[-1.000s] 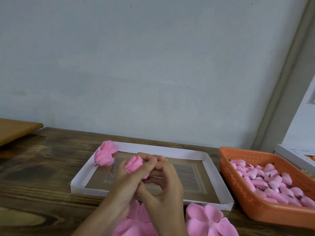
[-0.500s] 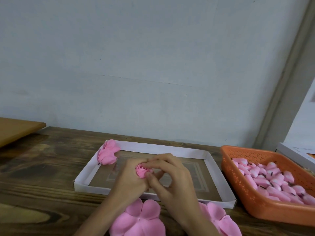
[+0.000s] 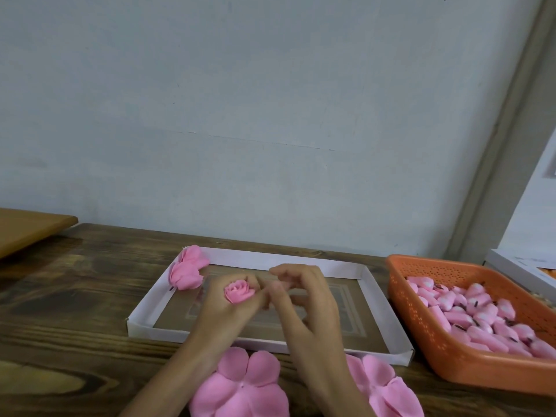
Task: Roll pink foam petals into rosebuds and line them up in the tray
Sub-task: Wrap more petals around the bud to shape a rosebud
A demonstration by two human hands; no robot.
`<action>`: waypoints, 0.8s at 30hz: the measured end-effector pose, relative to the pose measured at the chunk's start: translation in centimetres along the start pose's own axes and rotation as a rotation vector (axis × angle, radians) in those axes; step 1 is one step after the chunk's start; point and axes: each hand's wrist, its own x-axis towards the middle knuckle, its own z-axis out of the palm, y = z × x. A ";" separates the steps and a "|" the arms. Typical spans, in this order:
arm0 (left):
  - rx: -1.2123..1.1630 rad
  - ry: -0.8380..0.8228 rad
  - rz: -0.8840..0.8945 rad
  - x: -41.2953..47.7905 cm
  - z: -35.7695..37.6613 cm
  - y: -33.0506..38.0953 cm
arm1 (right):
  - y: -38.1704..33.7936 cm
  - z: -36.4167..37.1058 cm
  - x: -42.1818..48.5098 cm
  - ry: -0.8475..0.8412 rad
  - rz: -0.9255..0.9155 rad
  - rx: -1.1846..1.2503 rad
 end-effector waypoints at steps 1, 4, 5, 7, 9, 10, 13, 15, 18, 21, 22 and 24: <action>-0.049 0.025 -0.022 -0.1 -0.2 0.1 | 0.1 0.2 -0.2 0.024 0.073 0.057; -0.320 0.068 -0.098 0.0 -0.5 0.0 | 0.6 0.8 -0.4 -0.067 0.211 0.161; -0.397 0.049 -0.130 0.0 -0.5 -0.3 | 0.7 1.0 -0.4 -0.129 0.231 0.189; -0.472 0.015 -0.146 0.0 -0.6 -0.1 | 0.8 1.6 -0.5 -0.238 0.240 0.238; -0.437 0.001 -0.117 -0.2 -0.5 0.1 | 1.0 1.8 -0.4 -0.258 0.225 0.262; -0.424 -0.003 -0.109 -0.2 -0.5 0.3 | 1.1 1.7 -0.4 -0.251 0.228 0.289; -0.403 0.001 -0.105 -0.1 -0.3 0.3 | 1.1 1.4 -0.1 -0.235 0.264 0.386; -0.381 0.016 -0.093 0.0 -0.1 0.2 | 1.1 1.2 -0.1 -0.214 0.250 0.400; -0.343 0.032 -0.081 -0.1 0.3 0.0 | 1.2 1.3 -0.2 -0.157 0.216 0.400; -0.350 0.054 -0.064 -0.4 0.4 0.0 | 1.3 1.9 -0.5 -0.107 0.191 0.390; -0.354 0.068 -0.065 -0.5 0.4 0.1 | 1.3 2.2 -0.7 -0.092 0.183 0.378; -0.364 0.077 -0.084 -0.5 0.4 0.4 | 1.2 2.4 -0.9 -0.078 0.158 0.338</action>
